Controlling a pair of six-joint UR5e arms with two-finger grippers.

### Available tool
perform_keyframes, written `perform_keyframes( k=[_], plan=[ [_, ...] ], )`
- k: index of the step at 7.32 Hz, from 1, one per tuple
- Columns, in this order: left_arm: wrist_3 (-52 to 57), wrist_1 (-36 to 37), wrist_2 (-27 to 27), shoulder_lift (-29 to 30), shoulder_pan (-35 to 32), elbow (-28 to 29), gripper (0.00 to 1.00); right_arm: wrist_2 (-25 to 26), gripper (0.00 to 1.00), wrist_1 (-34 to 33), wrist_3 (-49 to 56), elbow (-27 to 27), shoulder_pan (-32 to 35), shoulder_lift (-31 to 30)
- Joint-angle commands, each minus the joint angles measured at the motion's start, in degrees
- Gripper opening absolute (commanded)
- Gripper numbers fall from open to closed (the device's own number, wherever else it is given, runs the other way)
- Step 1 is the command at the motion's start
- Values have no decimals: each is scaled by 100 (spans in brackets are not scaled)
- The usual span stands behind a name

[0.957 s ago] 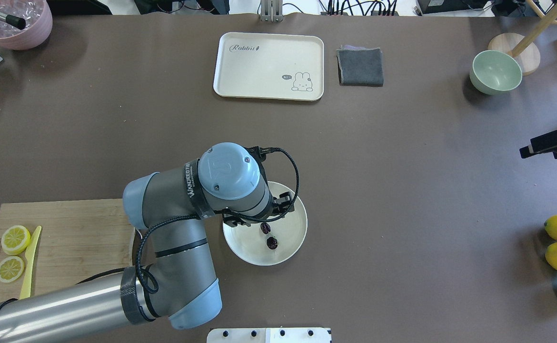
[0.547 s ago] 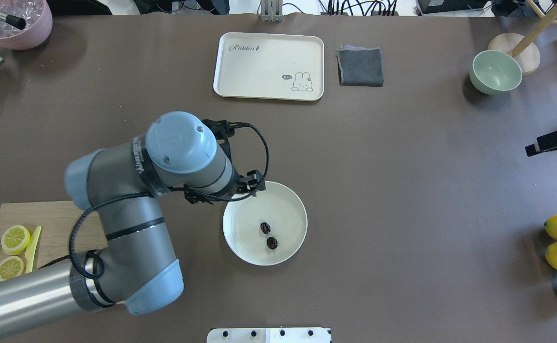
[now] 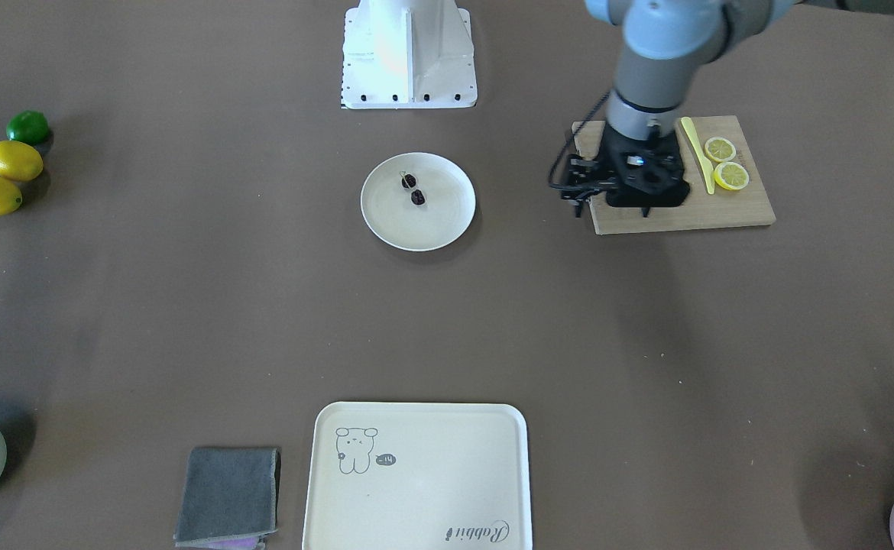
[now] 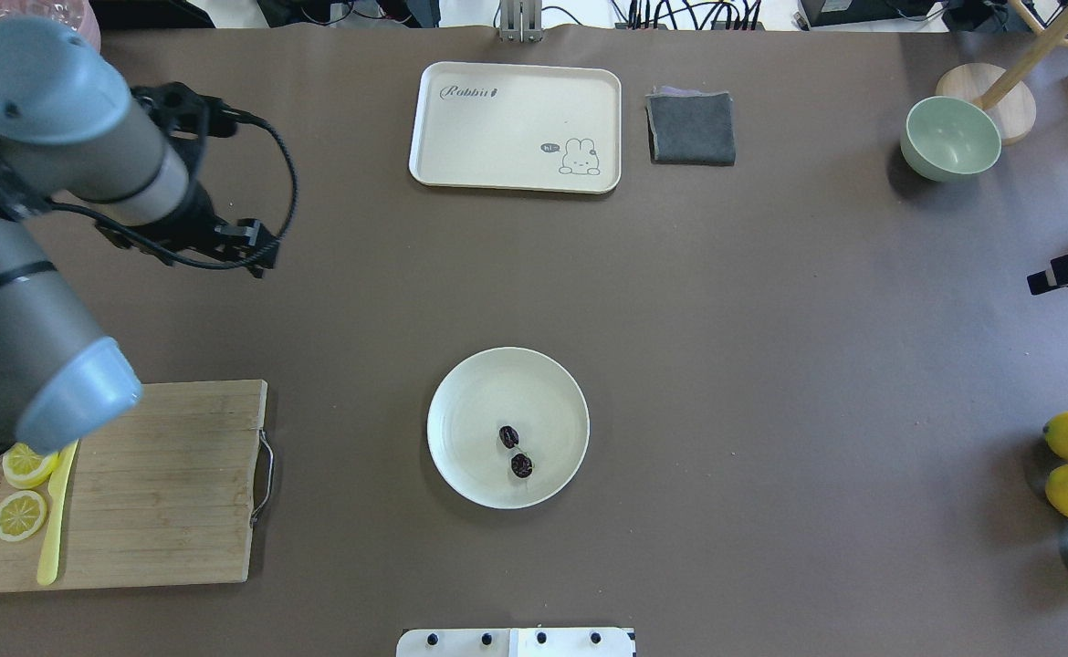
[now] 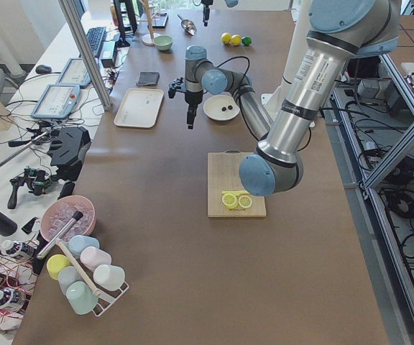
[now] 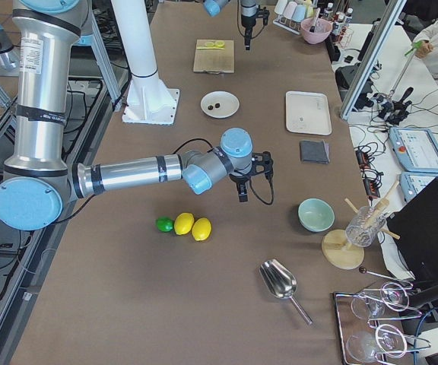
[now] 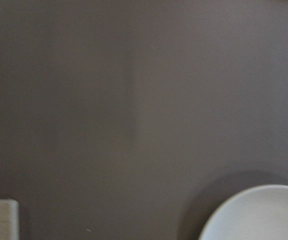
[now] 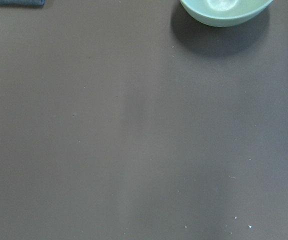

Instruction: Place red cherry on plate

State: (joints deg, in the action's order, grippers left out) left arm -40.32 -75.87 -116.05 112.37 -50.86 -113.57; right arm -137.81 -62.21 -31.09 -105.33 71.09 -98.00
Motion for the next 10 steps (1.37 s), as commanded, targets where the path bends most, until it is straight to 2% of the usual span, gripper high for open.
perform_keyframes(
  k=[1, 2, 3, 4, 5, 7, 9, 10],
  plan=[
    [2343, -16, -793, -915, -1448, 27, 97, 0, 100, -1, 600, 117, 228, -253],
    [3371, -25, -944, -1249, -1958, 132, 98, 0, 100, -167, 1048, 196, 474, -333],
    [3894, -25, -1154, -1479, -2311, 290, 98, 0, 100, -699, 1722, 179, 798, -299],
    [4126, -25, -1165, -1524, -2463, 448, 98, 0, 100, -1261, 2338, 136, 1080, -272],
    [4137, -34, -1174, -1699, -2464, 502, 98, 0, 100, -1545, 2623, 118, 1213, -263],
    [4137, -51, -1278, -1745, -2525, 563, 98, 9, 100, -1557, 2652, 100, 1206, -185],
    [4119, -51, -2040, -1745, -2534, 564, 98, 9, 100, -1575, 2661, 74, 1188, -158],
    [4093, -42, -2183, -1710, -2543, 590, 98, 9, 100, -1592, 2652, 82, 1188, -158]
  ],
)
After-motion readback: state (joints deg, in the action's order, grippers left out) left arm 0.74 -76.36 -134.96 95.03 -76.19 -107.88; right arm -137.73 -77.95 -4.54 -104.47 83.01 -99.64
